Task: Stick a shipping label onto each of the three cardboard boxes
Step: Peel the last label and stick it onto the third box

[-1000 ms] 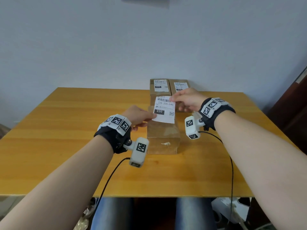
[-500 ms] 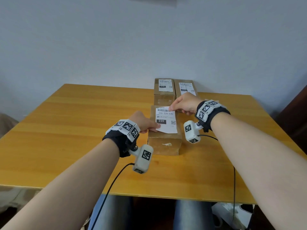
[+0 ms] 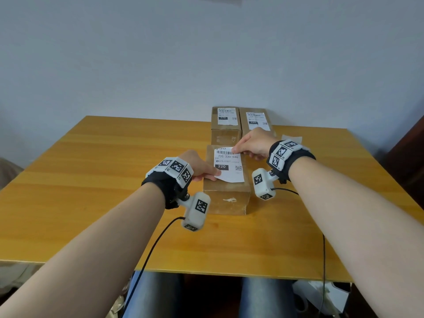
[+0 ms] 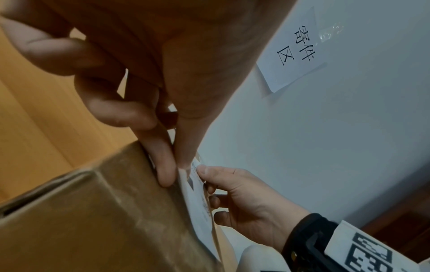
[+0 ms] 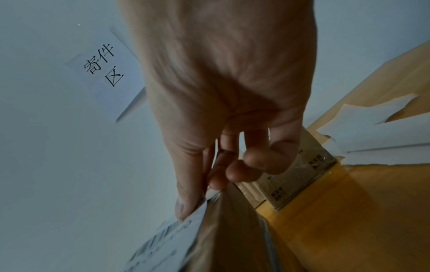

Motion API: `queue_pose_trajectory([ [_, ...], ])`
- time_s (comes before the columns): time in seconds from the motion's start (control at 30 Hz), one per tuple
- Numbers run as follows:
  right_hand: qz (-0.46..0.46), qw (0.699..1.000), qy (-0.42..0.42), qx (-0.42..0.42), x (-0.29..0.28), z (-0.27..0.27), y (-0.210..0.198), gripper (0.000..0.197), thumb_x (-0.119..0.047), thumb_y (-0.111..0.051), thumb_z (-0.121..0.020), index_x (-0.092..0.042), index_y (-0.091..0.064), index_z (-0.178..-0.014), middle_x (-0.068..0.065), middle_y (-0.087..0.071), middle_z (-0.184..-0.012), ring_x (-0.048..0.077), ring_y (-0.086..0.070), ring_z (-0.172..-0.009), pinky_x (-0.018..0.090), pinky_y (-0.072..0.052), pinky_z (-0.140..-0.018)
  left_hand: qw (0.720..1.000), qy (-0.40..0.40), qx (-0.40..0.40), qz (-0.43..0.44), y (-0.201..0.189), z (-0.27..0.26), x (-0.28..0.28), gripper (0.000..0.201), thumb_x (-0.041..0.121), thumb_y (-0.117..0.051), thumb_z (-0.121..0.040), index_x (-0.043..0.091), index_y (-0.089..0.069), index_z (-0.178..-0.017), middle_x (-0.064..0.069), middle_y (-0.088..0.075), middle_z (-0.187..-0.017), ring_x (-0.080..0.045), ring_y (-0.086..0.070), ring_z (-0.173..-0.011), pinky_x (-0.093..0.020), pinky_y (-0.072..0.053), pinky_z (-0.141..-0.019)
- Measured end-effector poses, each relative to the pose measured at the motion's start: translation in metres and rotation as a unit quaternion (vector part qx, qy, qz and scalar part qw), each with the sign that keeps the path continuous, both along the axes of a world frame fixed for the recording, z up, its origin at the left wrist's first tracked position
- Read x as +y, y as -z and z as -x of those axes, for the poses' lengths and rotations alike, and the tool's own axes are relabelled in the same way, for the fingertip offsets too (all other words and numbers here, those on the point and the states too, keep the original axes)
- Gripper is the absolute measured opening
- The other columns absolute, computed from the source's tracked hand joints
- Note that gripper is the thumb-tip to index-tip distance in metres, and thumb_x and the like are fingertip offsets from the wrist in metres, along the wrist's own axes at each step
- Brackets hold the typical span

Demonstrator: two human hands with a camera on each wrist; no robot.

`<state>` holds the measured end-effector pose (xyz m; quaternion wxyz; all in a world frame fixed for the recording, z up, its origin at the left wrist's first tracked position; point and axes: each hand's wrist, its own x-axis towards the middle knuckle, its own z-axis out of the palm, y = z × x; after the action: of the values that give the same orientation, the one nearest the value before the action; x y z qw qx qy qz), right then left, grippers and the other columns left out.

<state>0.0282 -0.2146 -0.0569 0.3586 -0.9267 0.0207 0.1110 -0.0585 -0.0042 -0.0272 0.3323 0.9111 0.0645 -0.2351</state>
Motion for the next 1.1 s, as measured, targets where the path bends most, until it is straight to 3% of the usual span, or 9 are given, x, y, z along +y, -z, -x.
queue_pose_trajectory([
  [0.1,0.000,1.000,0.003,-0.002,0.000,-0.001,0.001,0.015,-0.031,-0.087,-0.083,-0.018,-0.082,-0.090,0.009,-0.079,-0.089,0.017,-0.063,-0.068,0.026,-0.051,-0.052,1.000,0.004,0.009,-0.001,-0.004,0.002,0.000,0.026,0.034,-0.077,-0.090,0.011,-0.069,-0.099,0.010,-0.060,-0.040,0.000,-0.037,-0.022,-0.008,-0.026,-0.029],
  [0.23,-0.008,1.000,-0.001,-0.014,0.000,0.000,0.004,0.014,-0.031,-0.087,-0.084,-0.019,-0.082,-0.088,0.010,-0.080,-0.090,0.018,-0.063,-0.068,0.028,-0.052,-0.056,1.000,-0.002,0.012,0.013,-0.008,0.005,-0.003,0.023,0.029,-0.076,-0.091,0.010,-0.068,-0.101,0.010,-0.060,-0.040,0.001,-0.038,-0.021,-0.008,-0.025,-0.028],
  [0.43,0.013,0.999,-0.012,-0.046,0.001,0.005,0.004,0.011,-0.033,-0.085,-0.085,-0.022,-0.081,-0.085,-0.001,-0.078,-0.087,0.015,-0.064,-0.070,0.026,-0.052,-0.054,1.000,0.005,0.015,0.008,-0.013,0.008,-0.004,0.021,0.028,-0.074,-0.093,0.010,-0.067,-0.101,0.009,-0.055,-0.034,0.001,-0.036,-0.019,-0.009,-0.024,-0.026],
  [0.53,0.016,0.998,-0.014,-0.057,0.002,0.008,0.006,0.012,-0.034,-0.085,-0.086,-0.023,-0.081,-0.087,-0.006,-0.075,-0.087,0.015,-0.065,-0.072,0.026,-0.053,-0.055,1.000,0.001,0.018,0.012,-0.009,0.005,-0.003,0.021,0.029,-0.077,-0.090,0.012,-0.067,-0.095,0.006,-0.073,-0.064,0.002,-0.042,-0.023,-0.008,-0.028,-0.029],
  [0.6,0.013,0.998,-0.013,-0.061,0.002,0.010,0.008,0.012,-0.036,-0.085,-0.086,-0.024,-0.081,-0.089,-0.008,-0.075,-0.090,0.015,-0.067,-0.073,0.026,-0.055,-0.055,1.000,-0.002,0.021,0.009,-0.007,0.003,-0.003,0.021,0.031,-0.079,-0.089,0.015,-0.066,-0.091,0.006,-0.076,-0.083,0.003,-0.045,-0.025,-0.008,-0.031,-0.030],
  [0.67,0.000,0.998,-0.012,-0.063,0.001,0.012,0.010,0.011,-0.037,-0.084,-0.086,-0.026,-0.081,-0.088,-0.009,-0.076,-0.091,0.015,-0.068,-0.072,0.026,-0.056,-0.053,1.000,0.003,0.026,-0.002,-0.010,0.004,-0.003,0.021,0.033,-0.078,-0.090,0.016,-0.067,-0.093,0.008,-0.075,-0.078,0.003,-0.044,-0.025,-0.007,-0.029,-0.030],
  [0.77,-0.013,0.998,-0.007,-0.060,-0.001,0.014,0.012,0.013,-0.037,-0.085,-0.085,-0.026,-0.081,-0.089,-0.008,-0.076,-0.092,0.014,-0.069,-0.071,0.024,-0.056,-0.052,0.999,0.019,0.032,-0.019,-0.017,0.007,-0.002,0.024,0.036,-0.075,-0.091,0.015,-0.071,-0.102,0.011,-0.064,-0.048,0.001,-0.039,-0.022,-0.007,-0.026,-0.029],
  [0.83,-0.023,0.998,0.000,-0.053,-0.001,0.014,0.012,0.014,-0.037,-0.086,-0.085,-0.024,-0.082,-0.090,-0.007,-0.077,-0.092,0.014,-0.069,-0.071,0.025,-0.056,-0.053,0.999,0.029,0.034,-0.030,-0.019,0.008,-0.001,0.027,0.037,-0.074,-0.092,0.015,-0.072,-0.108,0.012,-0.056,-0.037,-0.001,-0.036,-0.021,-0.007,-0.025,-0.029],
  [1.1,-0.039,0.999,0.009,-0.023,0.000,0.012,0.010,0.016,-0.034,-0.085,-0.086,-0.020,-0.080,-0.093,0.000,-0.077,-0.090,0.015,-0.070,-0.072,0.027,-0.057,-0.055,0.997,0.051,0.040,-0.039,-0.018,0.005,0.002,0.032,0.041,-0.072,-0.093,0.014,-0.072,-0.111,0.011,-0.053,-0.035,-0.004,-0.032,-0.022,-0.008,-0.025,-0.031],
])
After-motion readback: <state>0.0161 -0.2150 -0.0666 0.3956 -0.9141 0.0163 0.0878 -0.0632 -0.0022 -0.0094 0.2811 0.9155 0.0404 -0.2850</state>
